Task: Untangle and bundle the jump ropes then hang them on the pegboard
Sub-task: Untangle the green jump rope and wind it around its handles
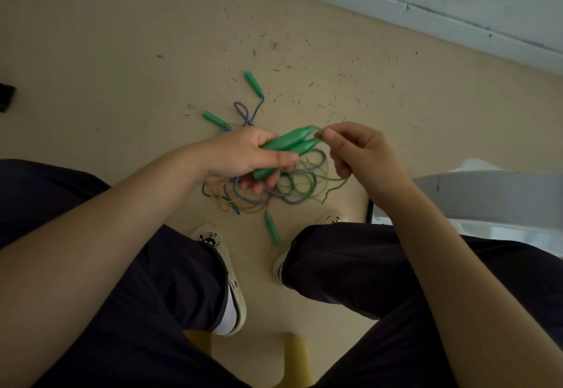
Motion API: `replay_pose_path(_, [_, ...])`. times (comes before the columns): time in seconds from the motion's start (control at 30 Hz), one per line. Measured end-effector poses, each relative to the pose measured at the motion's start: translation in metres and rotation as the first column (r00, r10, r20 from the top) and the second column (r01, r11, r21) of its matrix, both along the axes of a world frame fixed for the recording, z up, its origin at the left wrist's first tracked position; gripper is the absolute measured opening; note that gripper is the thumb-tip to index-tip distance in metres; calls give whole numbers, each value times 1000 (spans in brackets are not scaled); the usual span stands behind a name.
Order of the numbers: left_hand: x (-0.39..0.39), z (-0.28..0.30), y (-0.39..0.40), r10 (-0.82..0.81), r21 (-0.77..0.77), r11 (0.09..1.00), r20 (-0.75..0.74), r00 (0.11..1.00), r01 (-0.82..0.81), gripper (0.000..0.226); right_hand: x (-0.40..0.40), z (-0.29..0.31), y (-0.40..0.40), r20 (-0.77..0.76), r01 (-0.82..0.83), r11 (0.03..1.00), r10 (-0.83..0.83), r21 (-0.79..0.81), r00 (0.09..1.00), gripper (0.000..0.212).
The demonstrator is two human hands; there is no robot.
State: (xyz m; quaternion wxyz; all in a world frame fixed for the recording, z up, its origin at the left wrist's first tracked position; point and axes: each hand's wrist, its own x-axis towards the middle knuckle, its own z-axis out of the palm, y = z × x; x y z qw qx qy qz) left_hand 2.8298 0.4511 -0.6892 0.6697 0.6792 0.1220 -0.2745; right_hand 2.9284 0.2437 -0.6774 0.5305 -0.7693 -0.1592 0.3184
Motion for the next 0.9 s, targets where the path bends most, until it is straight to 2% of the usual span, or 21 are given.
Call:
replay_pose_path(0.07, [2, -3, 3, 170, 3, 985, 21, 985, -170, 23, 7, -2, -4, 9, 55, 998, -55, -7, 998, 7])
replay_pose_path(0.17, [7, -6, 9, 503, -61, 863, 24, 864, -501, 22, 17, -5, -9, 15, 144, 989, -144, -20, 989, 10])
replay_pose_path(0.23, [9, -7, 12, 589, -22, 808, 33, 807, -589, 23, 18, -9, -9, 84, 149, 985, -142, -89, 986, 13])
replay_pose_path(0.3, [10, -9, 11, 535, 100, 835, 76, 841, -540, 22, 16, -12, -7, 155, 97, 975, -66, -202, 986, 13])
replay_pose_path(0.37, [9, -11, 8, 384, 211, 893, 103, 918, -397, 23, 10, -10, -3, 159, 2, 957, 46, -289, 986, 12])
replay_pose_path(0.43, [9, -10, 5, 204, 315, 923, 84, 975, -221, 33, 2, -4, 2, 96, -134, 949, 167, -285, 981, 10])
replay_pose_path(0.5, [8, -7, 2, 41, 371, 928, 17, 999, -44, 47, -6, 4, 8, 39, -238, 948, 251, -211, 967, 8])
replay_pose_path(0.57, [7, -4, -4, -79, 331, 939, -40, 996, 88, 55, -11, 10, 12, 47, -257, 957, 265, -134, 963, 9])
replay_pose_path(0.67, [5, 2, -14, -238, 242, 938, -65, 969, 247, 53, -12, 16, 15, 122, -210, 973, 220, -93, 968, 12])
replay_pose_path(0.8, [4, 8, -22, -255, 253, 931, -62, 965, 263, 50, -11, 17, 14, 156, -173, 982, 183, -75, 971, 13])
replay_pose_path(0.9, [4, 11, -22, -212, 190, 958, -37, 977, 215, 38, -11, 15, 13, 83, -130, 992, 130, -5, 988, 14])
